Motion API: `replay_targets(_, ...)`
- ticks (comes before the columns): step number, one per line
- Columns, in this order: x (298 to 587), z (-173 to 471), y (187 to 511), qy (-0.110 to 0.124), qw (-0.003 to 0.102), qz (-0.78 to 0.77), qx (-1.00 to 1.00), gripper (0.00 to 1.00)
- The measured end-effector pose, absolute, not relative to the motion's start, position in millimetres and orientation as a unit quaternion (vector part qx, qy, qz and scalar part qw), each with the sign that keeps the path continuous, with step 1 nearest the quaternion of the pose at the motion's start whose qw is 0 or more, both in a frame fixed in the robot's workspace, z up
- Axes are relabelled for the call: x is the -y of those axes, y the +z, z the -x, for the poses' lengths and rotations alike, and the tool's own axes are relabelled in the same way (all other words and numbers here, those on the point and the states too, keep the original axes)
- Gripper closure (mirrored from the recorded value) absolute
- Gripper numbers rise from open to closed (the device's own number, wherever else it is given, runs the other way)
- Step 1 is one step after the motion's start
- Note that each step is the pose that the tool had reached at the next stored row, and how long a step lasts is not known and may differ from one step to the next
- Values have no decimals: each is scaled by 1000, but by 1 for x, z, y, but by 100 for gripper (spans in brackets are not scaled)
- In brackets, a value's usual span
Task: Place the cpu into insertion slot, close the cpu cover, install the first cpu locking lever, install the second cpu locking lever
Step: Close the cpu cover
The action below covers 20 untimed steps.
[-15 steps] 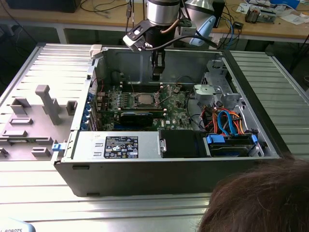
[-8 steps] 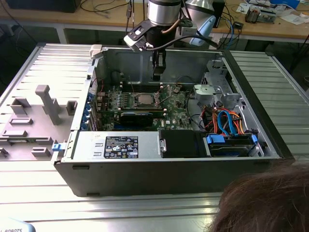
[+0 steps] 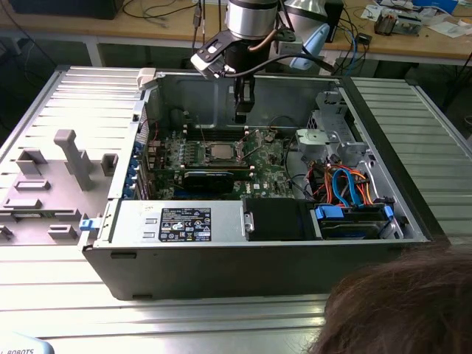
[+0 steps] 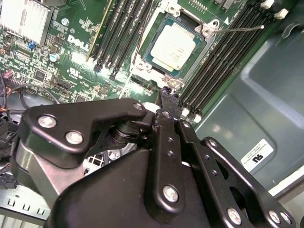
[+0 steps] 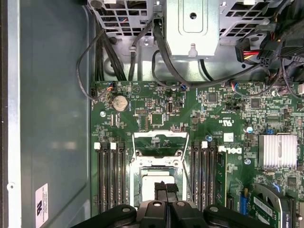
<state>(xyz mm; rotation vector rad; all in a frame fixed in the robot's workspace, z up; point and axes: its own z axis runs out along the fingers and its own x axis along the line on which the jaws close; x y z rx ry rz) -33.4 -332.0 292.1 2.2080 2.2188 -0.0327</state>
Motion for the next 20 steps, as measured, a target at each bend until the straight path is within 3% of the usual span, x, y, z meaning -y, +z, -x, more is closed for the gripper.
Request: replay_targets(20, 332, 19, 291, -10, 6, -705, -709, 89)
